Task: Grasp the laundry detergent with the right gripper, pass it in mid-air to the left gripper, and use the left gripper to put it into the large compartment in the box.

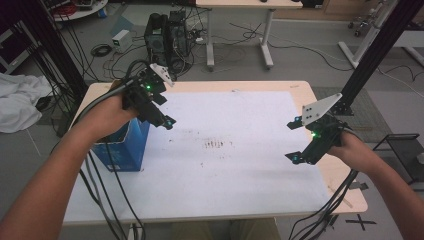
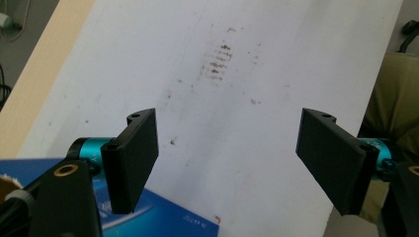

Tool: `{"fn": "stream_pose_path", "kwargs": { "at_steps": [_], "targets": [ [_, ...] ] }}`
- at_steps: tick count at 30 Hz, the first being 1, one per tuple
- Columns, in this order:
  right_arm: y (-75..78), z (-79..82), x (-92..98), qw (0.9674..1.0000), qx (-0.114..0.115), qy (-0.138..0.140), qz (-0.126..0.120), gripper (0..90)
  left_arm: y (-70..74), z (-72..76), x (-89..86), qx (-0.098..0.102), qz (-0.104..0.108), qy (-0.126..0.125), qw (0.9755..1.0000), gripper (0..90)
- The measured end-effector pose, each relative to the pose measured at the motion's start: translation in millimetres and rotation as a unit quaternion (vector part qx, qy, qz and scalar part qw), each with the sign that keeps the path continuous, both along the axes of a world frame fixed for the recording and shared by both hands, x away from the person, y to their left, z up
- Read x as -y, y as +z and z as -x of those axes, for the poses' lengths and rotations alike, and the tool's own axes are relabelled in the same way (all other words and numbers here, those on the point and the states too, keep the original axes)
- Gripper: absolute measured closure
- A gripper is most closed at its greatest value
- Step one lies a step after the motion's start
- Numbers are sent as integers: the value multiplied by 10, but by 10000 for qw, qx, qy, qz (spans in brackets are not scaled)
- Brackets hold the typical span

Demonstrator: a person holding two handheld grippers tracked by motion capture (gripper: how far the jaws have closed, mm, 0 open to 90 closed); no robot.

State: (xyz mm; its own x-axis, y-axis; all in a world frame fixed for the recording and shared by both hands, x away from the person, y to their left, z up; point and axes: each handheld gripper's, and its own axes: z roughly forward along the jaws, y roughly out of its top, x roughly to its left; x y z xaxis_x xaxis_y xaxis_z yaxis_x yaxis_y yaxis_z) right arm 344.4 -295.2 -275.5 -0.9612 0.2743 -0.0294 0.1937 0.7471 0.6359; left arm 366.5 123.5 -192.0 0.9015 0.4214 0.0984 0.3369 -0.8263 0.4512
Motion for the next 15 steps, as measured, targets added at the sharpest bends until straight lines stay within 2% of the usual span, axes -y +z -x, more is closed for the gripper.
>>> {"fn": "stream_pose_path", "kwargs": {
  "at_steps": [1, 6, 10, 11, 15],
  "targets": [
    [2, 3, 0, 10000, -19, 0, 16, 8, 4, -13, 28, 3, -47, -35, 10000, 132],
    [4, 7, 2, 10000, 6, -8, 6, 8, -17, -40, 197, 94, -133, -211, 9996, 131],
    [6, 9, 2, 10000, -6, -31, -8, 8, -63, -73, 283, 57, -317, -302, 9990, 131],
    [7, 10, 1, 10000, -16, -23, 1, 8, -85, -78, 302, 14, -273, -275, 9992, 131],
    [5, 4, -1, 10000, -6, -43, -3, 8, -139, -128, 360, -15, -388, -308, 9988, 131]
  ]
}}
